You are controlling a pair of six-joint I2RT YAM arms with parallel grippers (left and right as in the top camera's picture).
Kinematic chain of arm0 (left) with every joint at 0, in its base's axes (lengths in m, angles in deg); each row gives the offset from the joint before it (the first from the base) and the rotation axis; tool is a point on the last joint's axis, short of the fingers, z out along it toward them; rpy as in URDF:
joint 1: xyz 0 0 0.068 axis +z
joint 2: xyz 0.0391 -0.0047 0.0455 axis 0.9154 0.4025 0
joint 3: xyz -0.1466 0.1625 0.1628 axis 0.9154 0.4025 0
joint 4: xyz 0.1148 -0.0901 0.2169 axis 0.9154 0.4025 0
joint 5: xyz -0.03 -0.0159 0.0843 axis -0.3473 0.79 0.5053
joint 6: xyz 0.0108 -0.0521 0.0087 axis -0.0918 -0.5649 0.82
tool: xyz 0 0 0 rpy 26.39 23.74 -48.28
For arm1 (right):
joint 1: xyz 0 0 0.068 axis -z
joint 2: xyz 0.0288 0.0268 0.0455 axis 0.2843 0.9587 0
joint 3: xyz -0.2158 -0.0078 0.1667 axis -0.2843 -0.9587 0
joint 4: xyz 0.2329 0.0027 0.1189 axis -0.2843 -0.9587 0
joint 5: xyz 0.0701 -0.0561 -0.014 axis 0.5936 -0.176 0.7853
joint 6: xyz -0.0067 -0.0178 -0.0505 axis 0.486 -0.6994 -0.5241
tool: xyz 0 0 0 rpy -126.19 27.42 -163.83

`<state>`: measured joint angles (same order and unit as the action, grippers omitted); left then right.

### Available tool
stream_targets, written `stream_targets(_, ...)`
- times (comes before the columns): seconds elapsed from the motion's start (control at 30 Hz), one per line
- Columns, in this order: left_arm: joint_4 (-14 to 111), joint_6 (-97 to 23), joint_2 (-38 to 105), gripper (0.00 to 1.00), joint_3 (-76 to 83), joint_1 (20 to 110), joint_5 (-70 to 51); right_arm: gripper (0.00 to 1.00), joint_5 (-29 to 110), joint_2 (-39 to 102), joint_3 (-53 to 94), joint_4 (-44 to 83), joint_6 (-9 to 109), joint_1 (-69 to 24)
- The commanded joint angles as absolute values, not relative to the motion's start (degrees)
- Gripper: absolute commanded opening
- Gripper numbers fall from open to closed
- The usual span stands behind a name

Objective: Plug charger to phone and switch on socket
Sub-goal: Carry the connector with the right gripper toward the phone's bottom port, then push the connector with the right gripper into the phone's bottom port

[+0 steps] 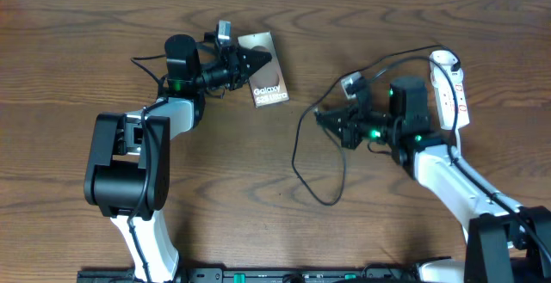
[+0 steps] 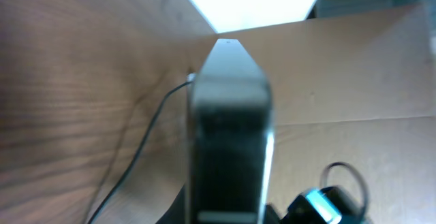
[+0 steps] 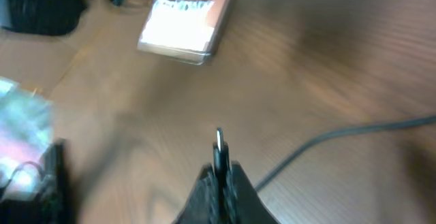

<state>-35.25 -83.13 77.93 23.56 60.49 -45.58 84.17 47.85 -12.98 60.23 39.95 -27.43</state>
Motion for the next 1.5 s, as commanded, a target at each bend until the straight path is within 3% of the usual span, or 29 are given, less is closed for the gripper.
stream_targets(0.0,-40.25,-89.46,77.64,0.07,22.42,60.64,-45.6,0.01,96.83,48.61,-18.44,72.05,51.69,-27.56)
stream_targets(0.3,-43.99,-93.46,77.64,0.07,22.42,58.21,-42.65,0.01,97.11,52.35,-21.96,90.61,67.71,-31.19)
stream_targets(0.67,-45.5,-93.64,77.64,0.07,22.42,57.32,-40.11,0.01,93.79,68.33,-21.96,127.7,105.48,-31.52)
stream_targets(1.03,-47.77,-95.89,77.64,0.07,22.42,56.03,-37.27,0.01,88.85,74.77,-21.9,142.93,115.59,-31.46)
stream_targets(1.47,-47.73,-92.35,77.64,0.07,23.27,55.9,-38.1,0.01,89.0,74.75,-20.06,142.91,119.0,-31.85)
